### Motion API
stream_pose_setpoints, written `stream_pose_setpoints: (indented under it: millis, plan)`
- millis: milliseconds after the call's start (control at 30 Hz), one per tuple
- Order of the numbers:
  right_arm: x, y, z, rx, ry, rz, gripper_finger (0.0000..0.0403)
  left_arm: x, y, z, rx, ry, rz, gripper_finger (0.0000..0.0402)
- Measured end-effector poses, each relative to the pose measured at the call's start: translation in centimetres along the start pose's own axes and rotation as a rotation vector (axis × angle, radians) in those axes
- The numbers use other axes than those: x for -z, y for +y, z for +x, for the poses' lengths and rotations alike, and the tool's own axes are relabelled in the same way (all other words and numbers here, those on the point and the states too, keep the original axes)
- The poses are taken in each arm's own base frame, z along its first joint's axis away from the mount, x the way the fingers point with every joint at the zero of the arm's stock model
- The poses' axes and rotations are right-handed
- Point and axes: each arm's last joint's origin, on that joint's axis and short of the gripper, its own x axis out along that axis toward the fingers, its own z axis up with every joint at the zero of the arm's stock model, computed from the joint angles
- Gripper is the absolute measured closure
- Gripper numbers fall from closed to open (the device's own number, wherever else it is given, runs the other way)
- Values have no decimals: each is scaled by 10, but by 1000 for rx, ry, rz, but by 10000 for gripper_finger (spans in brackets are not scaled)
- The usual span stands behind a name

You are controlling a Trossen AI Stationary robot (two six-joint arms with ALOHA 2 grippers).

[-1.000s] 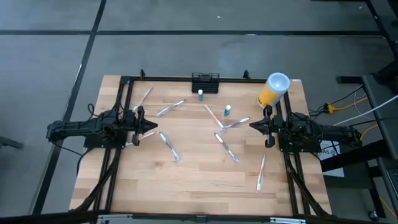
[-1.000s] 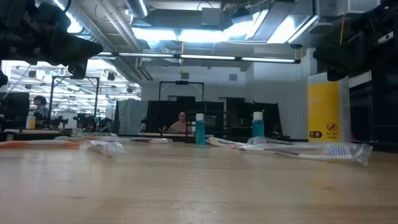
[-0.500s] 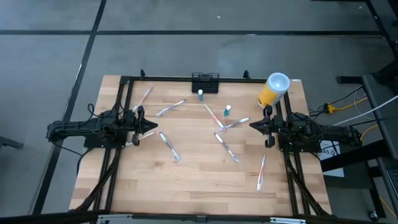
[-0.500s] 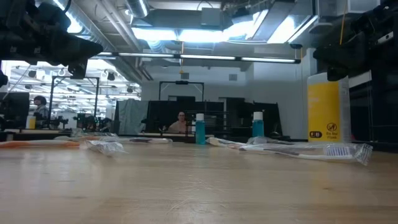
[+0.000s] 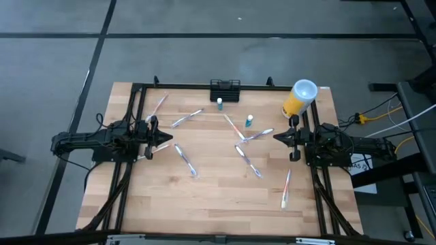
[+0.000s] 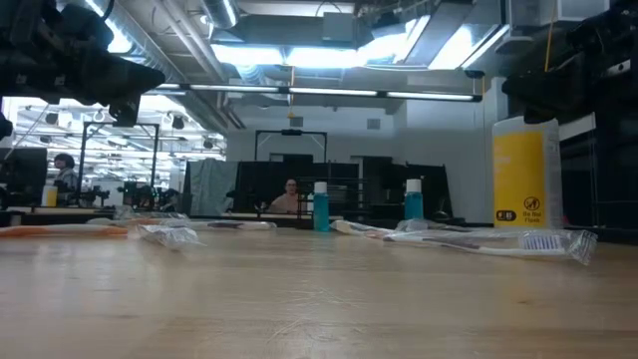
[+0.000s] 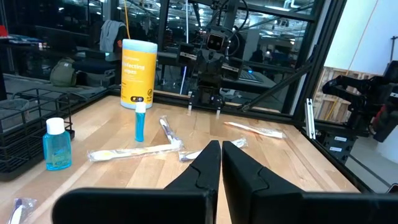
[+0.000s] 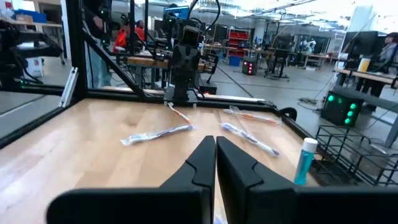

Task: Pick & Place toothbrushing station
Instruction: Put the blue mouthwash into the black wire organizer bin

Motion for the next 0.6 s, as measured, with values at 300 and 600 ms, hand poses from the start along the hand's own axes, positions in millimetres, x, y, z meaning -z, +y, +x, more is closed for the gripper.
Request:
stream_pose_setpoints:
  millis: [300, 600]
  plan:
    - [-4, -2, 0, 60, -42, 321, 385, 0, 0, 0, 0, 0, 0, 390]
    - [-7, -5, -1, 115, -136, 1013, 385, -3, 0, 0, -25, -31, 42, 391]
